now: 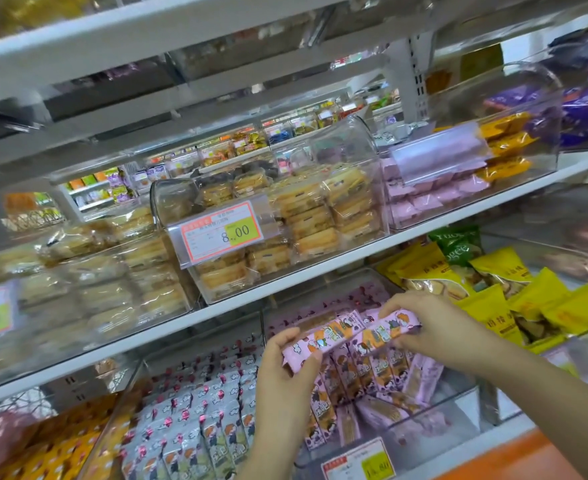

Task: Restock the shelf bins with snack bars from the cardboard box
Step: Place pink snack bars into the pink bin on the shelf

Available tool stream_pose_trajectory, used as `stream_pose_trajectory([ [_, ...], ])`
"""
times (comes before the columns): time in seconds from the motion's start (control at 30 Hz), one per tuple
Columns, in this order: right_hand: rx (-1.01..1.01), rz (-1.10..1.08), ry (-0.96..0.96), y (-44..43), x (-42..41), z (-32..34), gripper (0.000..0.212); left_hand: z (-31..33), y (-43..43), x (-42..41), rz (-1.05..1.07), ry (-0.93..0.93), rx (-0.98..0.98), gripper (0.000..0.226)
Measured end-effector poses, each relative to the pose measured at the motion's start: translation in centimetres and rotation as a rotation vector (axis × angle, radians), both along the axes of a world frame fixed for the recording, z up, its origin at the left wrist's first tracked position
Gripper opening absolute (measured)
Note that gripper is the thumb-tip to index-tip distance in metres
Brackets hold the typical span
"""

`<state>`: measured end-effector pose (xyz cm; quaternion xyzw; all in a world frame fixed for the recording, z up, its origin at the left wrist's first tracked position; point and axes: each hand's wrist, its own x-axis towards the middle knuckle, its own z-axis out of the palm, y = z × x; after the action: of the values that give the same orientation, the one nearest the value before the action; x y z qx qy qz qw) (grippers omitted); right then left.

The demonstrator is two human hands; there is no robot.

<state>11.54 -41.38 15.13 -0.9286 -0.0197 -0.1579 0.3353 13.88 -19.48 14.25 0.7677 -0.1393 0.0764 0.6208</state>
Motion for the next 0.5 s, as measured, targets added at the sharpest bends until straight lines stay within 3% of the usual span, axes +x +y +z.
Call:
stream_pose_trajectory([
  [0.07,0.161,0.07,0.017,0.1,-0.3,0.4,0.029,0.0,0.1,0.0,-0.011,0.018,0.002,0.029],
  [0.17,0.223,0.12,0.032,0.4,-0.6,1.1,0.014,0.1,0.3,0.0,-0.012,0.057,-0.046,0.031],
  [0.33,0.208,0.051,-0.027,1.1,-1.2,2.4,0.045,1.3,0.7,-0.1,-0.022,-0.02,-0.088,0.04],
  [0.5,0.114,0.133,0.017,2.6,-1.0,2.4,0.04,1.7,0.0,0.1,-0.179,-0.048,0.066,0.037],
])
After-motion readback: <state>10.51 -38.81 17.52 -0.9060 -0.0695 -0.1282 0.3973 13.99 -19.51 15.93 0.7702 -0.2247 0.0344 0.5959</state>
